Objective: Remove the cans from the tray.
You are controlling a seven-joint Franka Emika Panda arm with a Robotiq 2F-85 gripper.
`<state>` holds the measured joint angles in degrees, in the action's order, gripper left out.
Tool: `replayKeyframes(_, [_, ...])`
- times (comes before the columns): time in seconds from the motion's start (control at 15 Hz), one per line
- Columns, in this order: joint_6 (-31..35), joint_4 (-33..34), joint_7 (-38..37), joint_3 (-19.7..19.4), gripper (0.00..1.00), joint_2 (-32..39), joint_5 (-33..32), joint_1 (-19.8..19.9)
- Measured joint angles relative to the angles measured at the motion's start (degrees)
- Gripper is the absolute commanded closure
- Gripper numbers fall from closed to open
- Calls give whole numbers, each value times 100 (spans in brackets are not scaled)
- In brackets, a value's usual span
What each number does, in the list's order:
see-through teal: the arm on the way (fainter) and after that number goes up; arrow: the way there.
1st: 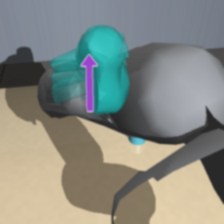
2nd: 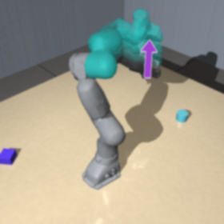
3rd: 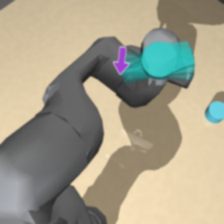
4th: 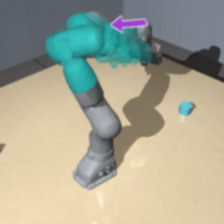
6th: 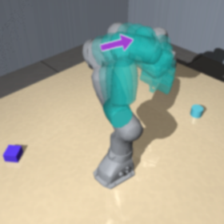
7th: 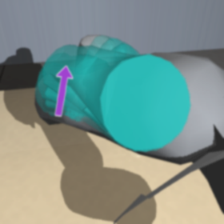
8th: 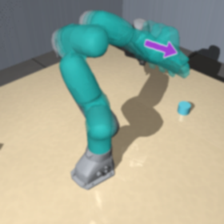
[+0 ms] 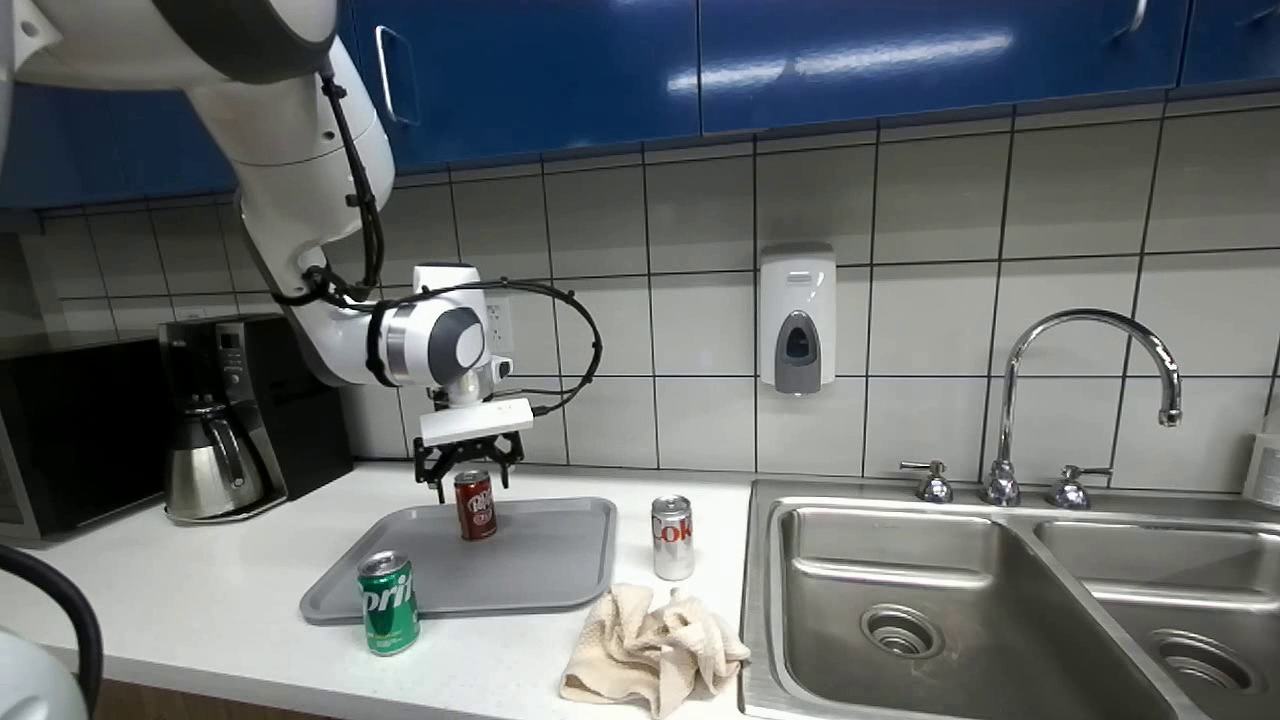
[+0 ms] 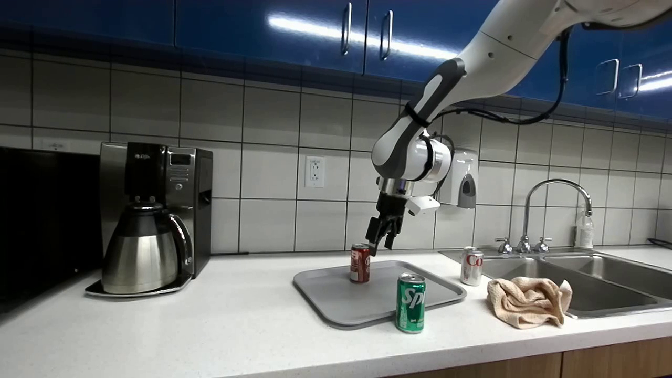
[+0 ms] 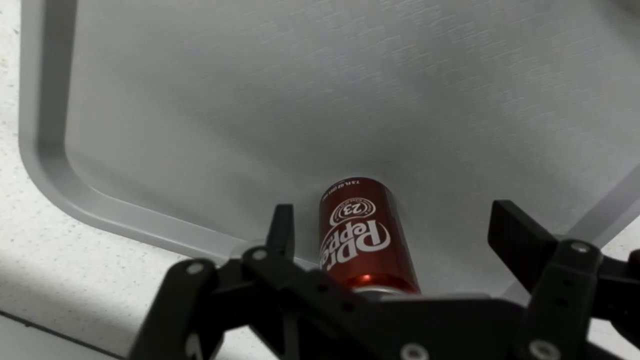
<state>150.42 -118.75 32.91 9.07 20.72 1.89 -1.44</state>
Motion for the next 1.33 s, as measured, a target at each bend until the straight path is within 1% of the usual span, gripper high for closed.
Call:
replayKeyframes(0.47, [-131, 345, -606, -14, 0, 300, -415, -148])
replayKeyframes(0.8, [-213, 646, -949, -50, 0, 537, -580, -258])
replayKeyframes(1.33, [-315, 1064, -1184, -105, 0, 832, -653, -334])
